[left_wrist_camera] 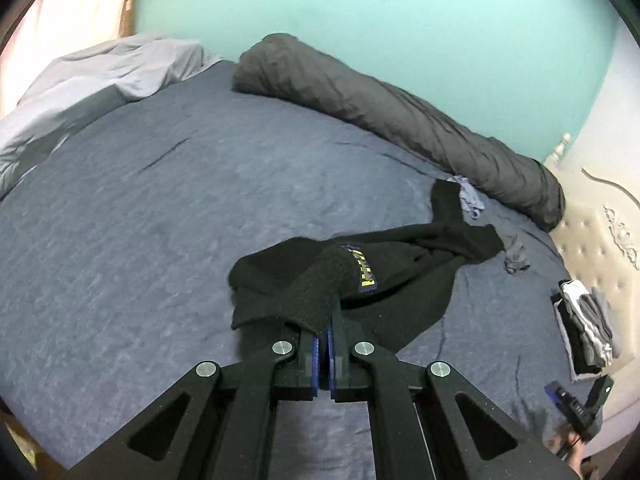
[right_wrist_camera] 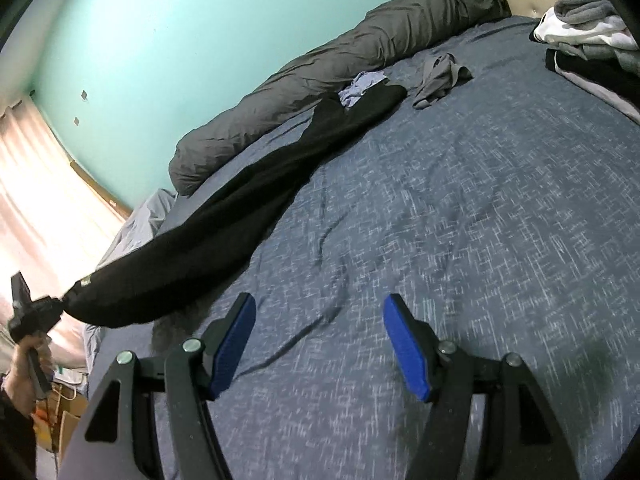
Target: Fold clothes
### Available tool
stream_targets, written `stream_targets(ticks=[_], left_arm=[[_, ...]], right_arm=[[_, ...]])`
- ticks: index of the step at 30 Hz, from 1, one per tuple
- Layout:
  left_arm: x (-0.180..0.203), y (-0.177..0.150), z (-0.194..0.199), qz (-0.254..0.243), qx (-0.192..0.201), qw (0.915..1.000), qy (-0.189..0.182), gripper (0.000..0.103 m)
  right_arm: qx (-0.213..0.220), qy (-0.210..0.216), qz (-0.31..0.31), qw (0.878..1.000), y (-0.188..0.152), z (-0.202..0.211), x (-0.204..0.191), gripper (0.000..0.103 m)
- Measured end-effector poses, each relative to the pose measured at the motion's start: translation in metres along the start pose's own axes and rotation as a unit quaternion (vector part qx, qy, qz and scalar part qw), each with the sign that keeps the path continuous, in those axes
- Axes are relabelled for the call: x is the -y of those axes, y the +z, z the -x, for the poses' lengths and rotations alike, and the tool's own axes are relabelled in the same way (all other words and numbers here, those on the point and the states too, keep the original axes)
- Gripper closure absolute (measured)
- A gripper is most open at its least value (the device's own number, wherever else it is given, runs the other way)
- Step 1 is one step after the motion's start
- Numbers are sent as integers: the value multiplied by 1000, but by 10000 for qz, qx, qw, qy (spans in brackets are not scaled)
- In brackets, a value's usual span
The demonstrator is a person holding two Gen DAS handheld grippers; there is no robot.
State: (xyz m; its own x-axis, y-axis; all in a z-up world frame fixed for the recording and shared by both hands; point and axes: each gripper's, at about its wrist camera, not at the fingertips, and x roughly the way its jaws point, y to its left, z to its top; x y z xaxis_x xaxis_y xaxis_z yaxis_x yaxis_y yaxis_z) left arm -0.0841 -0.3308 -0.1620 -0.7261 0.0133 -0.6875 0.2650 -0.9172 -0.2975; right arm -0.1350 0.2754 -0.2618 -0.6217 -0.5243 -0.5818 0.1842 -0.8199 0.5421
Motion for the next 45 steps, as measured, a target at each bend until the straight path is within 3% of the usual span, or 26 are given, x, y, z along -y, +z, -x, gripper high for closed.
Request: stream_targets(ticks=[5,7,11,23,29,34,36,38,40,45], left_arm=[[-22,-10,-12,51,-122,9999,64,100],[-24,-13,-20,28,-138,9998,124,100],[-29,-18,-39,5,-143,9997,221,100],[-53,-19,-71,274,-113,9996,-24,100],[-54,-21,-79,128,-197,9997,-76,100],[-49,-21,-75,-28,-205,9997,-161,100],[-46,-22,-72,-143,-207,9995,-169,100],[-42,-23,-69,-255,-187,9994,-162,100],[-40,-23,-67,-299,-162,9994,-113,100],[-36,-19,-58,-263,-99,9995,-109,100]], right_arm=[[-426,-304,441,9977,15,-13,-8,35],[-699,-392,410,9959,24,-33,-8,28],[-1023,-259,272,9940,41,-74,-13,27],[-1389,111,-164,9901,122,-215,-44,27],[-1485,368,-470,9871,138,-271,-60,27],[-1487,195,-351,9881,144,-306,-73,27],[-1509,141,-288,9880,142,-315,-75,39],[-1546,154,-155,9877,137,-321,-78,73],[-1469,246,-176,9887,134,-317,-77,85],[-1086,467,-84,9930,135,-284,-77,99]])
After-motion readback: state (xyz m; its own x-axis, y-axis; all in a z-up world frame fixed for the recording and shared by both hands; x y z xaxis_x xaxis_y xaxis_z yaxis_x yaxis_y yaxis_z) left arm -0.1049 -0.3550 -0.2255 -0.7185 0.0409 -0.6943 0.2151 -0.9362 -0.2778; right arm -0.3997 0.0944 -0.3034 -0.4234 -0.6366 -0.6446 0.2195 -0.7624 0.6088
